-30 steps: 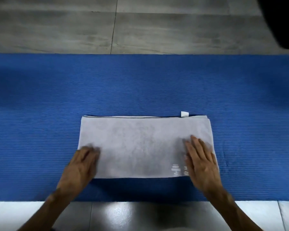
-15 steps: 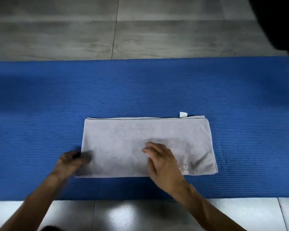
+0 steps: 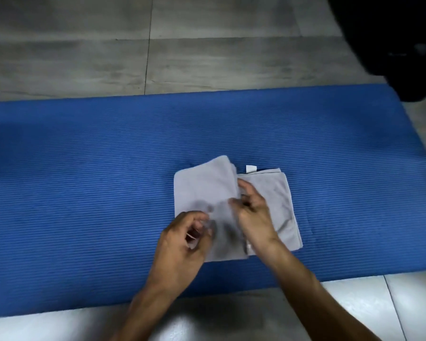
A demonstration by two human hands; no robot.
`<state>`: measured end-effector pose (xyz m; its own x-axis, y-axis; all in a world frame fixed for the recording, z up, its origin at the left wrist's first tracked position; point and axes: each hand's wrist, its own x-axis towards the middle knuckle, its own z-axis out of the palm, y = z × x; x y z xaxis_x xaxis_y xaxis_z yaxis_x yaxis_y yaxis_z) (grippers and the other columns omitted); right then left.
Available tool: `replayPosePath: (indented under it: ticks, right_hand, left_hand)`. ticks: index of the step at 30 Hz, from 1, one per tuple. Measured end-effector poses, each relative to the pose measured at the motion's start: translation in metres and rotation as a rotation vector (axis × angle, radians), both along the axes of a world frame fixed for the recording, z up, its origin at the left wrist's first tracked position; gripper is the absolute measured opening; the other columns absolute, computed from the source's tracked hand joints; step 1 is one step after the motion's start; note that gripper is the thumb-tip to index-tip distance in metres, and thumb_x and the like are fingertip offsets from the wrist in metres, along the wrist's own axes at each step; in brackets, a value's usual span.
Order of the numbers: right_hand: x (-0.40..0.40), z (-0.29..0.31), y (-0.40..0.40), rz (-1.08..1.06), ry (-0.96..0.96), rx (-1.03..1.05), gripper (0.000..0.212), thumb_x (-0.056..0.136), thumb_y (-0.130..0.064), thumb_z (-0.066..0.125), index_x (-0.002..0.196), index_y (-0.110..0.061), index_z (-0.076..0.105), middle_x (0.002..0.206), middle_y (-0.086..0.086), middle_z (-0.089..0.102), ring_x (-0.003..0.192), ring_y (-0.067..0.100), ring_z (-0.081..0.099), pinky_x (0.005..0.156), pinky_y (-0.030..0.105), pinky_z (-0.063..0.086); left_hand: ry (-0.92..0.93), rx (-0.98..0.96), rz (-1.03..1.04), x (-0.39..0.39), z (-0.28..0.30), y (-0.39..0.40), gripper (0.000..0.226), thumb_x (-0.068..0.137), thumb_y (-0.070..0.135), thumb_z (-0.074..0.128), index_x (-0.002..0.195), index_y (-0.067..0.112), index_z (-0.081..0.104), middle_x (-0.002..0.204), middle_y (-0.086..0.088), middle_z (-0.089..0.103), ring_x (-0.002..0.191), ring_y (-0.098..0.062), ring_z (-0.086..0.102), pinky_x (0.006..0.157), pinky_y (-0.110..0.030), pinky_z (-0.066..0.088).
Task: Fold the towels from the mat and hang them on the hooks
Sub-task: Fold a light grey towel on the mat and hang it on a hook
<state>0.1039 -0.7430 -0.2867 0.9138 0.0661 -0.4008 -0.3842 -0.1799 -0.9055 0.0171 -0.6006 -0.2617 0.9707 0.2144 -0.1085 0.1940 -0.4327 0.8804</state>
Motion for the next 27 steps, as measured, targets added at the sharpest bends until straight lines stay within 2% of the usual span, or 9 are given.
replayPosePath:
  ticks: [3, 6, 9, 13, 17, 19, 21, 24, 27]
  right_hand:
    - [0.011, -0.01, -0.058, -0.029, -0.025, -0.169, 0.042, 0.094, -0.004, 0.053, 0.12, -0.036, 0.056, 0.101, -0.008, 0.068, 0.075, -0.007, 0.061, 0.071, 0.013, 0.051]
    - [0.018, -0.028, -0.1, -0.074, 0.033, -0.206, 0.045, 0.094, -0.005, 0.054, 0.128, -0.036, 0.054, 0.11, -0.003, 0.069, 0.098, 0.013, 0.066, 0.092, 0.037, 0.054]
    - [0.018, -0.035, -0.119, -0.051, 0.016, -0.269, 0.048, 0.095, -0.007, 0.054, 0.135, -0.034, 0.049, 0.102, -0.003, 0.068, 0.096, 0.018, 0.065, 0.079, 0.029, 0.054]
    - [0.008, -0.039, -0.118, 0.038, -0.454, -0.945, 0.044, 0.092, -0.029, 0.05, 0.134, -0.014, 0.049, 0.118, 0.011, 0.059, 0.097, 0.033, 0.055, 0.081, 0.047, 0.048]
    - [-0.037, -0.041, -0.074, 0.48, -0.772, -0.841, 0.041, 0.092, -0.043, 0.046, 0.124, -0.019, 0.054, 0.117, 0.005, 0.062, 0.099, 0.027, 0.058, 0.088, 0.041, 0.047]
    - [-0.057, -0.052, -0.058, 0.811, -0.783, -0.878, 0.053, 0.085, -0.048, 0.053, 0.131, -0.021, 0.052, 0.129, 0.002, 0.057, 0.115, 0.023, 0.053, 0.101, 0.039, 0.045]
    - [-0.066, -0.062, -0.05, 0.961, -0.737, -0.95, 0.065, 0.079, -0.048, 0.057, 0.137, -0.02, 0.047, 0.137, 0.002, 0.049, 0.124, 0.024, 0.048, 0.107, 0.041, 0.039]
    - [-0.061, -0.068, -0.048, 0.945, -0.849, -1.031, 0.057, 0.07, -0.035, 0.07, 0.123, -0.017, 0.064, 0.12, 0.003, 0.063, 0.107, 0.023, 0.062, 0.094, 0.036, 0.051]
    - [-0.041, -0.057, -0.048, 0.827, -0.923, -0.949, 0.036, 0.063, -0.023, 0.072, 0.099, -0.019, 0.073, 0.092, -0.002, 0.069, 0.078, 0.017, 0.066, 0.074, 0.028, 0.054]
  left_hand:
    - [0.017, 0.026, 0.005, -0.005, -0.014, 0.006, 0.023, 0.082, 0.017, 0.069, 0.1, 0.032, 0.064, 0.083, 0.011, 0.064, 0.077, -0.013, 0.063, 0.066, -0.017, 0.049]
    - [0.052, 0.074, 0.01, -0.012, -0.027, 0.016, 0.028, 0.082, 0.007, 0.07, 0.1, 0.027, 0.066, 0.081, 0.01, 0.065, 0.077, -0.01, 0.062, 0.064, -0.014, 0.047]
    - [0.075, 0.067, 0.047, -0.021, -0.039, 0.022, 0.021, 0.08, 0.018, 0.066, 0.099, 0.026, 0.066, 0.079, 0.009, 0.064, 0.074, -0.011, 0.062, 0.063, -0.014, 0.047]
    - [0.095, 0.081, 0.103, -0.032, -0.058, 0.031, 0.023, 0.075, 0.024, 0.061, 0.098, 0.027, 0.064, 0.081, 0.008, 0.066, 0.075, -0.008, 0.063, 0.062, -0.019, 0.051]
    - [0.114, 0.132, 0.109, -0.041, -0.074, 0.041, 0.026, 0.074, 0.01, 0.068, 0.095, 0.025, 0.064, 0.081, 0.007, 0.067, 0.078, -0.003, 0.062, 0.059, -0.011, 0.047]
    - [0.121, 0.167, 0.097, -0.044, -0.079, 0.043, 0.022, 0.073, 0.013, 0.065, 0.094, 0.02, 0.067, 0.08, 0.007, 0.067, 0.077, -0.001, 0.062, 0.058, -0.008, 0.045]
    - [0.123, 0.17, 0.089, -0.047, -0.082, 0.045, 0.021, 0.073, 0.019, 0.061, 0.093, 0.019, 0.068, 0.082, 0.006, 0.069, 0.076, -0.001, 0.063, 0.058, -0.007, 0.045]
    - [0.127, 0.17, 0.062, -0.049, -0.085, 0.049, 0.019, 0.075, 0.011, 0.065, 0.09, 0.023, 0.067, 0.084, 0.012, 0.07, 0.076, 0.002, 0.063, 0.061, -0.005, 0.044]
    - [0.145, 0.18, 0.056, -0.042, -0.083, 0.054, 0.025, 0.078, -0.001, 0.069, 0.088, 0.022, 0.068, 0.083, 0.021, 0.067, 0.076, 0.004, 0.062, 0.062, -0.004, 0.043]
